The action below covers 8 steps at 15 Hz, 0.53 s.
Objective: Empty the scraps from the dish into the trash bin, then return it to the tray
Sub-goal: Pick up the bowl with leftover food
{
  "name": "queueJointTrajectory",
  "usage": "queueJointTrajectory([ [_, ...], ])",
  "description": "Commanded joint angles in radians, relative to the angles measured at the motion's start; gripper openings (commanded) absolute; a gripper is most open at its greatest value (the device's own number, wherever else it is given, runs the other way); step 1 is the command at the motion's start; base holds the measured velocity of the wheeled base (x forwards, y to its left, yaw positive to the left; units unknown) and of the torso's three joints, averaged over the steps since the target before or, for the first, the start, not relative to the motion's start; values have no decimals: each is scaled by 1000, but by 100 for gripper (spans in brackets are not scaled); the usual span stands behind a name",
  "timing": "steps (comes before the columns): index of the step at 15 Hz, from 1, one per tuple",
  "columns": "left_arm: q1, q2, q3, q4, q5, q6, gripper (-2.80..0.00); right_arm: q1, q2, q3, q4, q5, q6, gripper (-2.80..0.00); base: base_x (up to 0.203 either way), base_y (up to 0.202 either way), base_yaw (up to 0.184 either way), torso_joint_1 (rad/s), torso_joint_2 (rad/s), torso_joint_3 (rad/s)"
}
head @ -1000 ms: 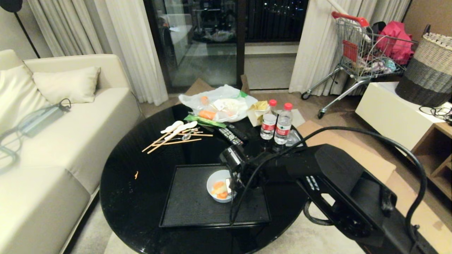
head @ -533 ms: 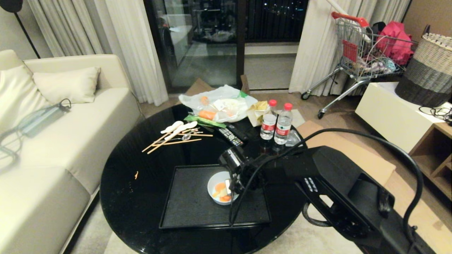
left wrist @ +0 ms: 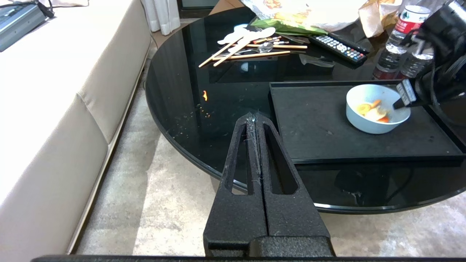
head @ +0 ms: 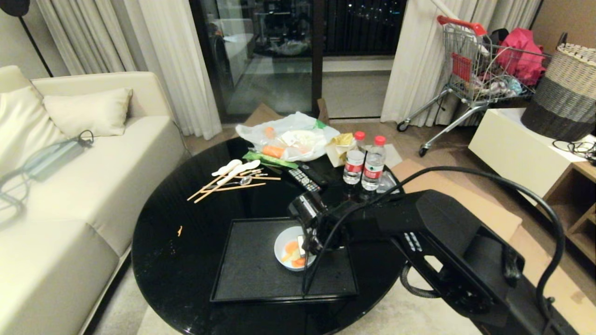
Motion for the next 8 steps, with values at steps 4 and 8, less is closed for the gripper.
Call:
queueJointTrajectory([
  [4,0,0,0,0,0,0,-280,-19,-103,4,52,-3,64,-280,0,0,0,0,0,0],
  [8,0,0,0,0,0,0,-280,-54,-193,8,164,-4,186,-280,0,0,0,0,0,0],
])
